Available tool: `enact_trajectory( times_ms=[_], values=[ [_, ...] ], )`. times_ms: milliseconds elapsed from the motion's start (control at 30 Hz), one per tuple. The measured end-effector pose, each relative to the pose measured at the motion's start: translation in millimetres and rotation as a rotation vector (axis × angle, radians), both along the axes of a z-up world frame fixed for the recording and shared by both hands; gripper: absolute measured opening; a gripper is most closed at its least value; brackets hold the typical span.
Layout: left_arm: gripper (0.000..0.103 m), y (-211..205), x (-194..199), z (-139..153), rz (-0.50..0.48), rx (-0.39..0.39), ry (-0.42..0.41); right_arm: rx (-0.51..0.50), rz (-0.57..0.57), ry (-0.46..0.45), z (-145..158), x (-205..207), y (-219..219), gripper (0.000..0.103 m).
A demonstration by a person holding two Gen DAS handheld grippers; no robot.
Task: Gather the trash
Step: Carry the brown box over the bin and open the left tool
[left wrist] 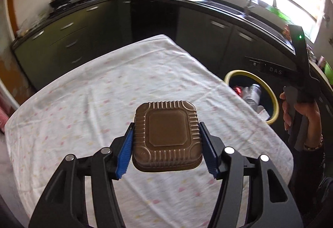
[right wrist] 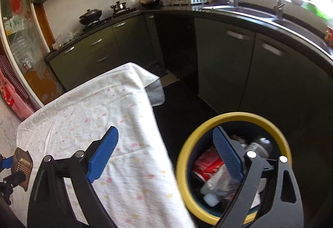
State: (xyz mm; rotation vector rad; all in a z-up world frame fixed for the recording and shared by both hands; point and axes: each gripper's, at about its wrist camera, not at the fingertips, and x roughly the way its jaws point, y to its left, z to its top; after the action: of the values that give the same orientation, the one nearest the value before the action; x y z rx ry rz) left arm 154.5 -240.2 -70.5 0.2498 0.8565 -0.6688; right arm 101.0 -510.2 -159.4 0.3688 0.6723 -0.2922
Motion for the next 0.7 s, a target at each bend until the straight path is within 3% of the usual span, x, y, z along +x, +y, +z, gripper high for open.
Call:
enact_trajectory(
  times_ms=[200, 367, 500, 700],
  values=[
    [0.059, -119, -3, -1, -0.221, -0.031, 0.054, -0.038, -0.163, -0.002, 10, -68, -59, 0.089],
    [0.059, -212, 3, -24, -0.355, 0.011, 0.139, -0.019, -0.215, 0.023, 1, -102, -87, 0.089],
    [0.059, -271, 11, -50, -0.396, 0.061, 0.206, -0.017, -0.251, 0.030, -2, -118, -100, 0.089],
    [0.059, -315, 30, -82, -0.370, 0.129, 0.240, -0.022, -0.276, 0.029, -1, -129, -105, 0.089]
  ],
)
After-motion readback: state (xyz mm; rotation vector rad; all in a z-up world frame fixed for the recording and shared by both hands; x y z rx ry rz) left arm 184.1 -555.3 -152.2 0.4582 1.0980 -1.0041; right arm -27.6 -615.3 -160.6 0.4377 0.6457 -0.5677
